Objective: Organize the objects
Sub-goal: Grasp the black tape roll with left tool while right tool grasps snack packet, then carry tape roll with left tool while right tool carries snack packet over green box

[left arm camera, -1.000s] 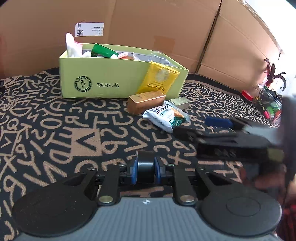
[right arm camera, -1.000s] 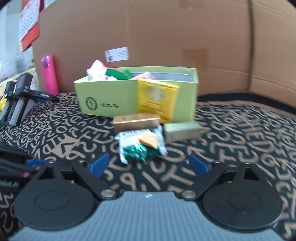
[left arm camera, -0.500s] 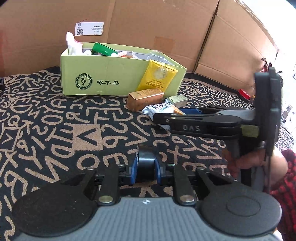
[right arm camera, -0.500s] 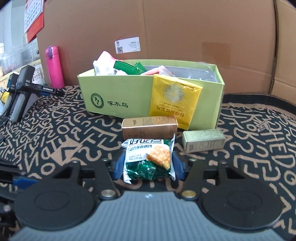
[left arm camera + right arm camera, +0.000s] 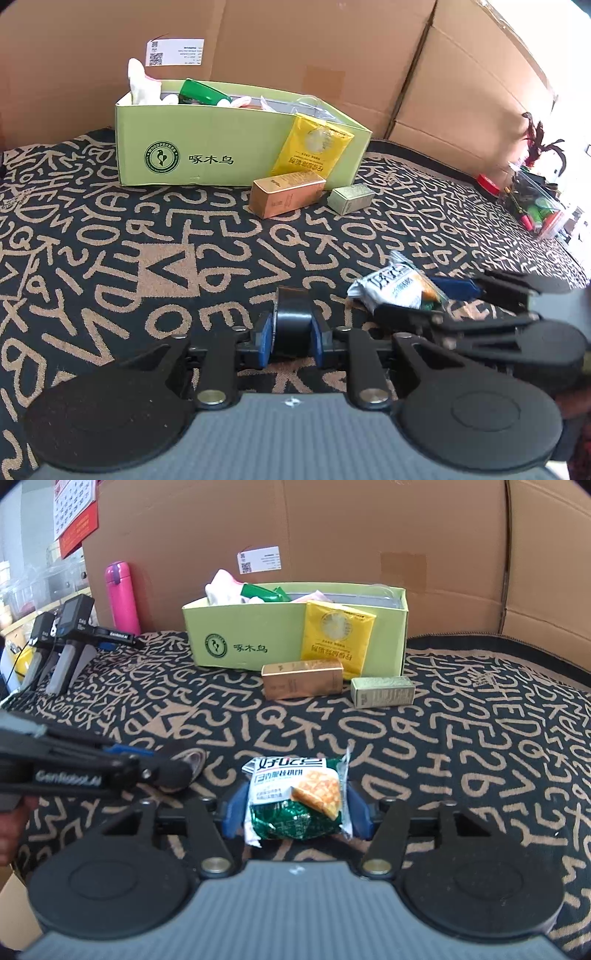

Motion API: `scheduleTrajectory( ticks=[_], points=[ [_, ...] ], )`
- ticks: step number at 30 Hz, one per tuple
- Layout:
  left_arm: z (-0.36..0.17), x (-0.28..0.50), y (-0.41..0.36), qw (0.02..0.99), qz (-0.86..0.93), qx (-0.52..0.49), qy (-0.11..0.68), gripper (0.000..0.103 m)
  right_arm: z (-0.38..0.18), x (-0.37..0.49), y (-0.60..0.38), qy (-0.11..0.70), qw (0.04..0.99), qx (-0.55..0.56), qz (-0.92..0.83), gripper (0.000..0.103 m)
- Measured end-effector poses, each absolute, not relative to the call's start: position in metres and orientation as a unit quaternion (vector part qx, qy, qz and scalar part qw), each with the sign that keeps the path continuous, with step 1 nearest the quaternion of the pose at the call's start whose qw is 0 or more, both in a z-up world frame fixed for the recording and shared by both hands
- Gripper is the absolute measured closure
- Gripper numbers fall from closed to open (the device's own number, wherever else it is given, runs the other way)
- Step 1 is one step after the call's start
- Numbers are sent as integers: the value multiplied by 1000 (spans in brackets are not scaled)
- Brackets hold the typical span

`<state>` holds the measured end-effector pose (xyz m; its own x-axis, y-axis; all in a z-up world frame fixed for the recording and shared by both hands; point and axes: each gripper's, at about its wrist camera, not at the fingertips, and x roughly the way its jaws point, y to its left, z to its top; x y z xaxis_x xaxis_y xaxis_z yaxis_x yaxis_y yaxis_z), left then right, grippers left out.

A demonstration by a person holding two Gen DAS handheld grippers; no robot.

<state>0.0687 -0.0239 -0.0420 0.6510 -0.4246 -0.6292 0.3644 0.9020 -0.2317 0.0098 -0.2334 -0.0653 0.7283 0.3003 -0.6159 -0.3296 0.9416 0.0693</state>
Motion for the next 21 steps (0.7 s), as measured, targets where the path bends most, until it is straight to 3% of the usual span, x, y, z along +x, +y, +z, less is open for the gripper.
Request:
scheduleTrajectory(
  ticks=[9, 14, 21],
  points=[
    [-44, 70, -23, 908, -217, -47, 356, 77, -71, 12, -233, 334, 928, -16, 166, 41],
    [-42, 70, -22, 907, -220, -50, 356, 84, -69, 12, -233, 333, 927, -9, 169, 50],
    [-18, 70, -18, 919, -222, -55, 321, 85, -49, 12, -233, 310, 932, -1, 186, 50]
  ],
)
